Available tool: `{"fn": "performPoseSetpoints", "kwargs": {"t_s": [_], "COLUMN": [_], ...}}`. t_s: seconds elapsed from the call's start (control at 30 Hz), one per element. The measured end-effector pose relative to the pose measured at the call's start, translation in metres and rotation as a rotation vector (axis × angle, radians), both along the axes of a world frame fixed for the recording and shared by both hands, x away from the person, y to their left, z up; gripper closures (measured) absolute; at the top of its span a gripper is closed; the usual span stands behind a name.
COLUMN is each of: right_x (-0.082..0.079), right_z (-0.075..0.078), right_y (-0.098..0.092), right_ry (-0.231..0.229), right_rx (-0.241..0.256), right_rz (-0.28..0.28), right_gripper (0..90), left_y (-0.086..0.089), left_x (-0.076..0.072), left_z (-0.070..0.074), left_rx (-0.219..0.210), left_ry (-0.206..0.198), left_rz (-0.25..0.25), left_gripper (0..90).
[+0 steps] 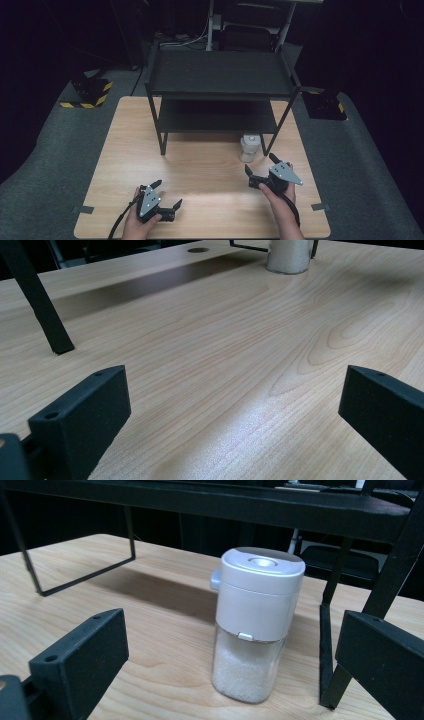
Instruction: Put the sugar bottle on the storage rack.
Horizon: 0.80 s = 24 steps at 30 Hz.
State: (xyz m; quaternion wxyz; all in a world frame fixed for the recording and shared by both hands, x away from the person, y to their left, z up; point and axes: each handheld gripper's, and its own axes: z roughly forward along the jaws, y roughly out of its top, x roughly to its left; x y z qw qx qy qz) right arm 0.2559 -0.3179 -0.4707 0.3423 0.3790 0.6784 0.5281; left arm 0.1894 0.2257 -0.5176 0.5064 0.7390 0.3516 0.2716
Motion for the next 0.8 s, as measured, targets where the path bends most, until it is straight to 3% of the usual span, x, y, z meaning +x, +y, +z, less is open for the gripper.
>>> {"fn": "performPoseSetpoints", "kwargs": {"t_s": [0.8], "right_x": [0.041], "right_z": [-0.015], "right_y": [0.022], "right_ry": [0.022], "right_rx": [-0.019], "right_rz": [-0.083], "right_gripper": [0.1], "left_y": [0.001], "left_x": [0.001], "left_z": [0.0], "left_rx": [-0.003], "left_ry": [0.004], "left_rz": [-0.003], "left_gripper": [0.5]}}
